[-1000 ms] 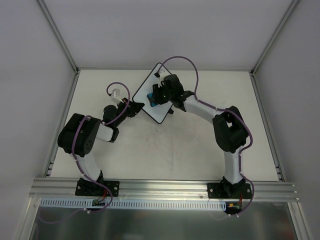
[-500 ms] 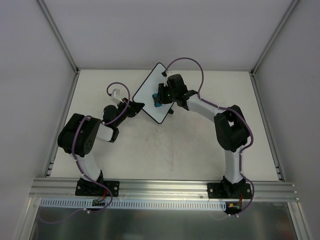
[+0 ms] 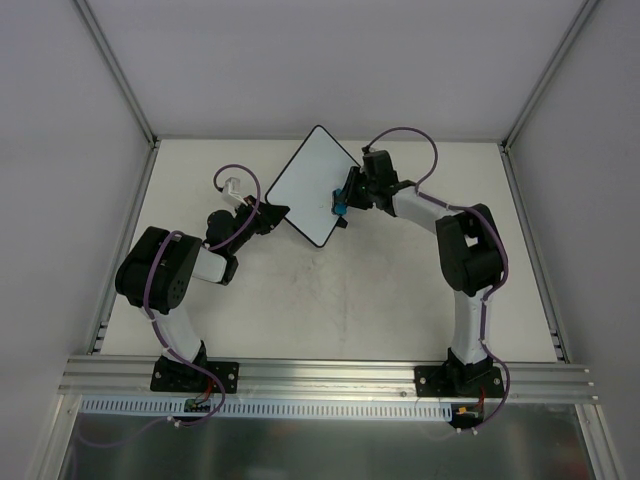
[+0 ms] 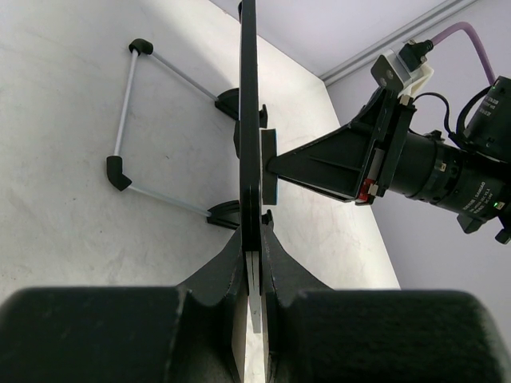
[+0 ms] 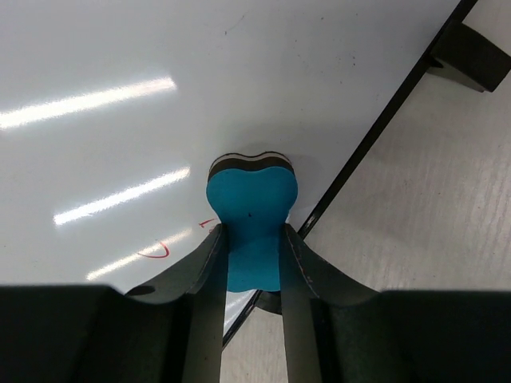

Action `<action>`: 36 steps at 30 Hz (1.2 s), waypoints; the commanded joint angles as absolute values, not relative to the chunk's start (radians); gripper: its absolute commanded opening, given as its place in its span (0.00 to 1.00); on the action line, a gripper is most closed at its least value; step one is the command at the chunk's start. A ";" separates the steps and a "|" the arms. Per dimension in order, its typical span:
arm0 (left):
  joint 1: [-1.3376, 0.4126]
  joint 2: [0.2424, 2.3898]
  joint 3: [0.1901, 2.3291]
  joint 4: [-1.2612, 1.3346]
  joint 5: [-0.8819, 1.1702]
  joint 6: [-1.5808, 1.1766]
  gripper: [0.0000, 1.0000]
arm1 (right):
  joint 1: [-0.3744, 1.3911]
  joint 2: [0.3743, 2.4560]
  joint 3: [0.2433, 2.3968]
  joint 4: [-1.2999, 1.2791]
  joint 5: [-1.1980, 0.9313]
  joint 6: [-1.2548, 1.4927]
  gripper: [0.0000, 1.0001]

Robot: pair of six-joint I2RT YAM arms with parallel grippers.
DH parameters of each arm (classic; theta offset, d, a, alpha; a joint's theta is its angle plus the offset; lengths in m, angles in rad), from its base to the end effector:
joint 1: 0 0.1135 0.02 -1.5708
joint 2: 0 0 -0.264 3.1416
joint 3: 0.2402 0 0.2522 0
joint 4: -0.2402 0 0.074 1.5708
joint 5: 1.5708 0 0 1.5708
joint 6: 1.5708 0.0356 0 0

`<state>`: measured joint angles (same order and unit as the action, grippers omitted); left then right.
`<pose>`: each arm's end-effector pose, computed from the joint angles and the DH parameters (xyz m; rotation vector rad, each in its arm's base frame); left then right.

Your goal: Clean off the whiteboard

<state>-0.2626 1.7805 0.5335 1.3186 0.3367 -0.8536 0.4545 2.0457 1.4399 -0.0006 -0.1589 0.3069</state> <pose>0.3032 -0.0937 0.1663 -0.1852 1.6045 -1.1330 0.4162 0.2096 0.1959 -0.2572 2.2182 0.5988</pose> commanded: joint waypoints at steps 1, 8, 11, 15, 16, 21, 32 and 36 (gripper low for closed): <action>-0.288 1.795 0.534 1.681 0.403 -0.825 0.00 | 0.445 2.062 1.417 0.044 -0.184 0.351 0.00; -0.290 1.799 0.537 1.681 0.403 -0.825 0.00 | 0.462 2.057 1.422 0.074 -0.221 0.316 0.00; -0.290 1.801 0.538 1.681 0.405 -0.827 0.00 | 0.491 2.052 1.431 0.086 -0.215 0.284 0.00; -0.290 1.802 0.543 1.681 0.408 -0.827 0.00 | 0.525 2.039 1.427 0.120 -0.236 0.229 0.00; -0.293 1.802 0.543 1.681 0.408 -0.824 0.00 | 0.532 2.034 1.427 0.124 -0.235 0.218 0.00; -0.295 1.804 0.545 1.681 0.408 -0.822 0.00 | 0.586 2.014 1.422 0.143 -0.221 0.152 0.00; -0.296 1.805 0.545 1.681 0.407 -0.819 0.00 | 0.670 1.996 1.437 0.130 -0.245 0.041 0.00; -0.298 1.805 0.545 1.681 0.408 -0.821 0.00 | 0.692 1.979 1.428 0.130 -0.249 0.009 0.00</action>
